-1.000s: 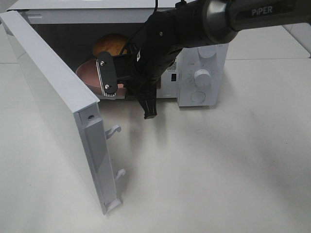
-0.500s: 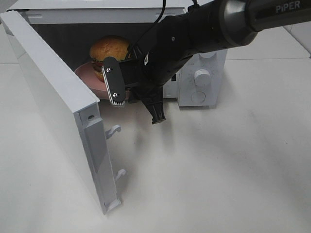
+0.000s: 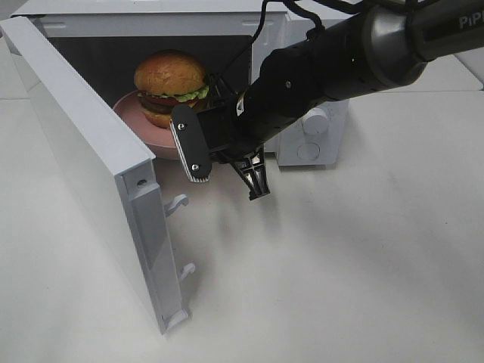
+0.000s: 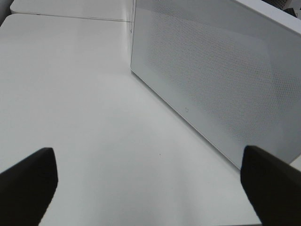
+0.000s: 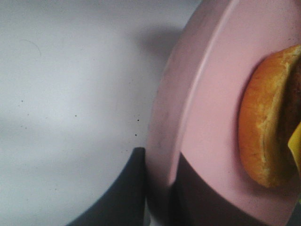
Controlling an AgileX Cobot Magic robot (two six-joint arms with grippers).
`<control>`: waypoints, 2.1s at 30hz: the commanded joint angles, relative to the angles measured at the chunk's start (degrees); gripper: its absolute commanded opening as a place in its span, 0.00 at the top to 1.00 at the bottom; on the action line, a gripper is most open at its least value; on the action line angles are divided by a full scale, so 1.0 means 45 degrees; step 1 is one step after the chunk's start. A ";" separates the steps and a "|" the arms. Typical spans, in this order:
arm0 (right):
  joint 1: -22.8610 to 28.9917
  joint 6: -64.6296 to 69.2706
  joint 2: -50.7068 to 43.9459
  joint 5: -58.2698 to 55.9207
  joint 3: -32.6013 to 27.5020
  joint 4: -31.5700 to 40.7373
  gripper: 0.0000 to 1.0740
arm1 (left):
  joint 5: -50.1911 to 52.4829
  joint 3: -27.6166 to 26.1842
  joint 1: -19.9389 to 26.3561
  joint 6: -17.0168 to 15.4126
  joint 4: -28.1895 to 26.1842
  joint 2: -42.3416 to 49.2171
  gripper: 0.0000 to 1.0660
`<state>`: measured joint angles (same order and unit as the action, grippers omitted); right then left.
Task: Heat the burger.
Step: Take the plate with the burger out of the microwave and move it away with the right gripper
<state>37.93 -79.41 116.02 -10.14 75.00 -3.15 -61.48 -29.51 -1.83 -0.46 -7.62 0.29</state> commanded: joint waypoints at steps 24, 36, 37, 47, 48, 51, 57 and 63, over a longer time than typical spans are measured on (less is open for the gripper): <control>-0.0153 0.0433 -0.2597 0.2254 -0.2903 -0.2228 1.00 | 0.0115 0.0013 0.0051 -0.0089 0.0000 0.0191 0.08; -0.0013 0.1833 -0.4023 0.2343 -0.4278 -0.2967 1.00 | 0.0115 0.0013 0.0051 -0.0089 0.0000 0.0191 0.08; -0.0013 0.1833 -0.4023 0.2343 -0.4278 -0.2967 1.00 | 0.0115 0.0013 0.0051 -0.0089 0.0000 0.0191 0.08; -0.0013 0.2088 -0.5246 0.2037 -0.5513 -0.2992 1.00 | 0.0115 0.0013 0.0051 -0.0076 -0.0013 0.0191 0.08; -0.0013 0.2152 -0.5577 0.1974 -0.5768 -0.2992 1.00 | 0.0115 0.0013 0.0051 -0.0076 -0.0013 0.0191 0.08; -0.0013 0.2152 -0.6022 0.1668 -0.6086 -0.2992 1.00 | 0.0115 0.0013 0.0051 -0.0076 -0.0013 0.0191 0.08; -0.0013 0.2152 -0.6952 0.0828 -0.6634 -0.2992 1.00 | 0.0115 0.0013 0.0051 -0.0076 -0.0013 0.0191 0.08; -0.0013 0.2381 -0.8467 -0.0420 -0.7499 -0.3310 1.00 | 0.0115 0.0013 0.0051 -0.0064 -0.0013 0.0191 0.08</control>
<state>38.33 -69.44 79.18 -14.50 40.97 -16.96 -61.48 -29.51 -1.83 -0.46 -7.62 0.29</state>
